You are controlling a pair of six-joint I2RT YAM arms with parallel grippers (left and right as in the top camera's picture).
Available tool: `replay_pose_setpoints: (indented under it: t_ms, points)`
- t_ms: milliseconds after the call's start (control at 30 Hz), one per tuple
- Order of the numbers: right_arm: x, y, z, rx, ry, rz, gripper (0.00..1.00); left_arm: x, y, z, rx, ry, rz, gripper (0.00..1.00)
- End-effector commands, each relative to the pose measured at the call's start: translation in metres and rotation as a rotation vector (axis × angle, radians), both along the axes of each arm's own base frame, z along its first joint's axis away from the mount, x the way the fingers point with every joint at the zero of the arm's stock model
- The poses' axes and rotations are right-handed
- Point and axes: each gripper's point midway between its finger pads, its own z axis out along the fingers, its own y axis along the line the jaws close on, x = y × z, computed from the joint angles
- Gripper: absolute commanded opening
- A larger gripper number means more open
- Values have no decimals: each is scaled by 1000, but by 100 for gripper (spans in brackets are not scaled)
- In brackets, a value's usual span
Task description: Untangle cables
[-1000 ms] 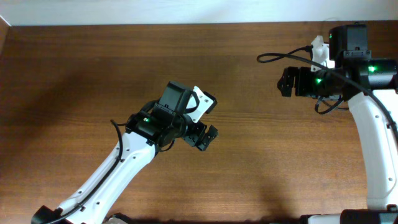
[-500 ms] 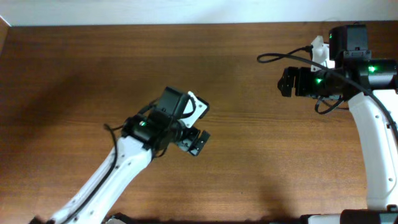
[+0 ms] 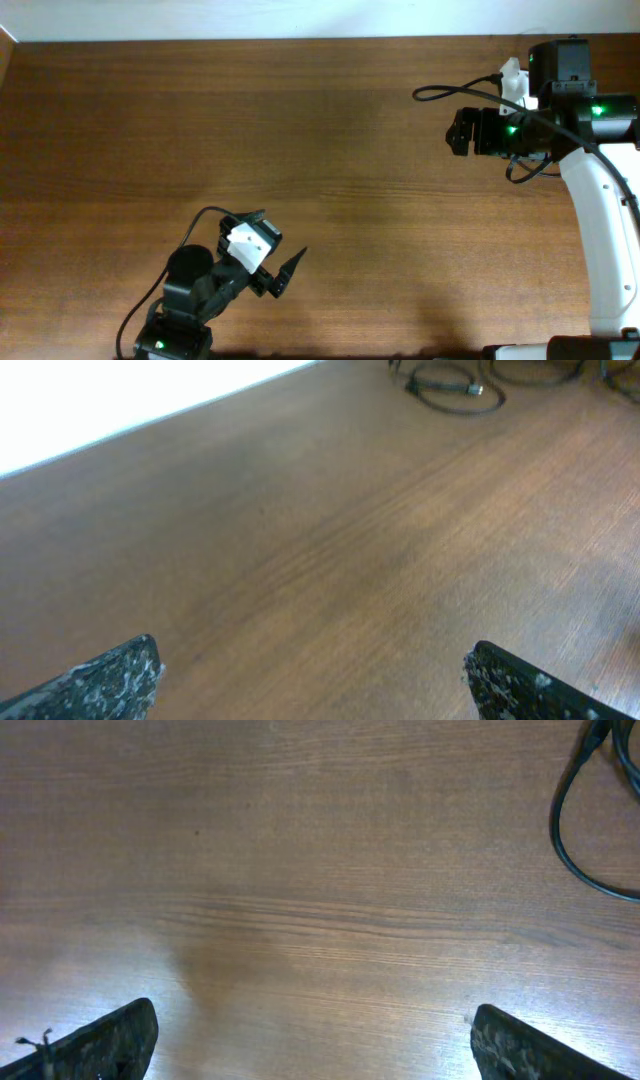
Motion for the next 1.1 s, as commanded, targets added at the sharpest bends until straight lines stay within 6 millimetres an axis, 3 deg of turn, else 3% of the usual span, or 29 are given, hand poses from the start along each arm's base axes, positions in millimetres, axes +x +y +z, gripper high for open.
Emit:
replay_pose_setpoints:
  t_ms: [0,67,167,267,400,500,567,667,733,833,933,1067]
  points:
    - [0,2,0,7,3,-1,99,-7,0,11,-33,-59,-32,99]
    - [0,2,0,7,3,-1,99,-12,0,18,-49,-99,-43,99]
    - [0,2,0,7,3,-1,99,-17,1,0,-66,-119,-39,99]
    - [0,2,0,7,3,-1,99,-19,2,-7,-99,-158,-31,99]
    - [0,2,0,7,3,-1,99,-20,10,-3,-200,-270,6,99]
    - [0,2,0,7,3,-1,99,-16,21,11,-211,-332,69,99]
    - [0,2,0,7,3,-1,99,-5,39,11,-194,-344,186,99]
    - [0,2,0,7,3,-1,99,16,95,3,-127,-343,537,99]
    - [0,2,0,7,3,-1,99,17,117,-13,-54,-302,659,99]
    - [0,2,0,7,3,-1,99,18,124,-15,5,-317,647,99]
    - [0,2,0,7,3,-1,99,18,143,-15,19,-315,718,99]
    - [0,2,0,7,3,-1,99,18,144,-16,19,-314,723,99]
